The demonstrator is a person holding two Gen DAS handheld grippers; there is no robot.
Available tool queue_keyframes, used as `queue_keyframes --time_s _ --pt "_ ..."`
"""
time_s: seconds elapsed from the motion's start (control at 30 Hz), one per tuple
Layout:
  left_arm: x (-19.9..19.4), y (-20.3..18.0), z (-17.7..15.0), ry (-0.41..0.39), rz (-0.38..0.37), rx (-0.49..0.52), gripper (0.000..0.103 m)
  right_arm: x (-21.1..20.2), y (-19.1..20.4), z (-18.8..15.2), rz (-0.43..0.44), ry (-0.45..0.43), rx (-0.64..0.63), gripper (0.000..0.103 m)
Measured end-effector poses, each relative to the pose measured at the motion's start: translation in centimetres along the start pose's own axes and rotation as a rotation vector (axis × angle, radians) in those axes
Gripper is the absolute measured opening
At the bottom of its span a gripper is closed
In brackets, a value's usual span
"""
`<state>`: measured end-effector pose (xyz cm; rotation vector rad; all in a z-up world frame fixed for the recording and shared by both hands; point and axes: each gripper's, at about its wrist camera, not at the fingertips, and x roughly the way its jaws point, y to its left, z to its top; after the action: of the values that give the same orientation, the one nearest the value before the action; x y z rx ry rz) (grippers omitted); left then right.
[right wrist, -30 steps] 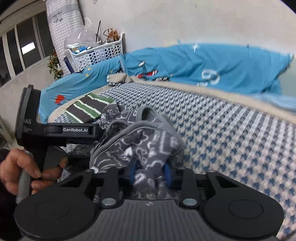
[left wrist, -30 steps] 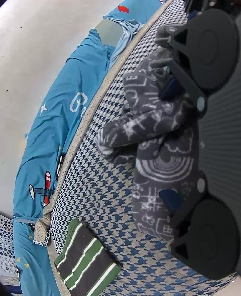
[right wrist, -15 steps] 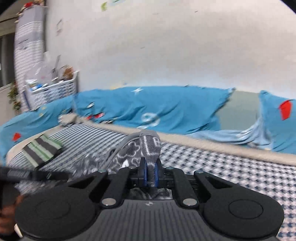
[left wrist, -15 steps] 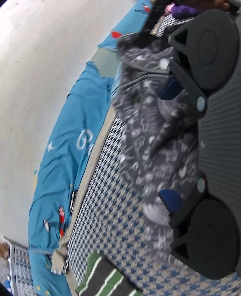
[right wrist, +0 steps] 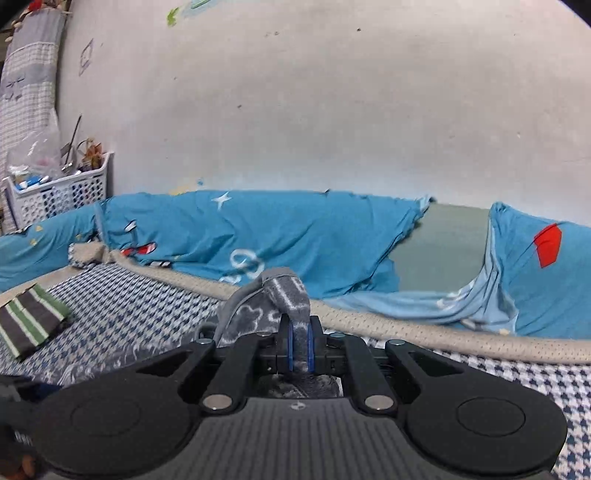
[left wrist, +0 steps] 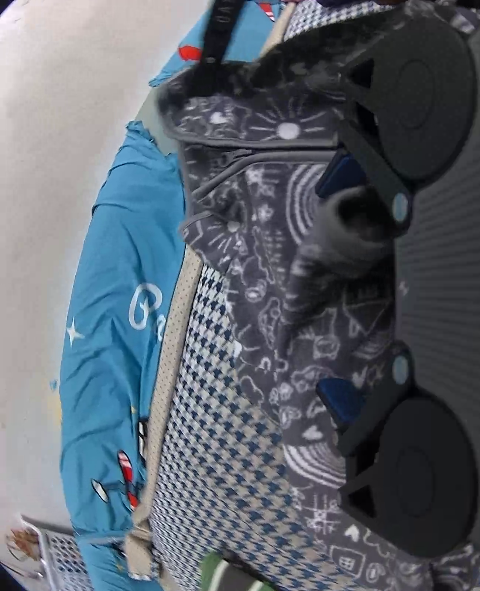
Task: Fold clothes
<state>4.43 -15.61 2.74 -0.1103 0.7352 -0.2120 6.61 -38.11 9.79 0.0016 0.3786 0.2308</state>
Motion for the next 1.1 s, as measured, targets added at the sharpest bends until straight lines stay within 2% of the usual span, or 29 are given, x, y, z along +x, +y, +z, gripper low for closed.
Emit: queue_keyframes --time_s 0.17,0.27,0.43,0.57,0.87,0.9,1.03,1.1 --pt "2.8 -1.9 1.7 0.009 0.037 0.025 0.103 1.7 -1.1 1.1 -0.032 -0.029 0.019 0.008" --pt "5.0 -2.7 3.2 -0.012 0.071 0.053 0.103 2.7 -1.7 1.5 -0.056 -0.04 0.015 0.008" --pt "9.2 -3.4 5.0 0.011 0.081 0.036 0.103 4.5 -3.0 2.4 -0.08 -0.066 0.04 0.007" --pt "11.5 -4.3 6.4 -0.001 0.1 0.031 0.103 6.2 -3.9 2.8 -0.106 -0.085 0.046 0.007" --pt "15.9 -4.4 6.5 0.052 0.168 0.035 0.103 10.3 -6.6 0.1 -0.156 0.0 0.077 0.008" --pt "16.1 -4.2 6.5 0.055 0.176 0.037 0.103 10.4 -6.9 -0.1 -0.162 0.007 0.09 0.009" --pt "16.5 -3.8 6.6 0.065 0.173 0.029 0.103 9.9 -8.7 -0.6 -0.165 0.009 0.152 0.032" --pt "16.5 -3.9 6.6 0.066 0.179 0.032 0.103 8.9 -9.5 -0.3 -0.172 0.005 0.168 0.033"
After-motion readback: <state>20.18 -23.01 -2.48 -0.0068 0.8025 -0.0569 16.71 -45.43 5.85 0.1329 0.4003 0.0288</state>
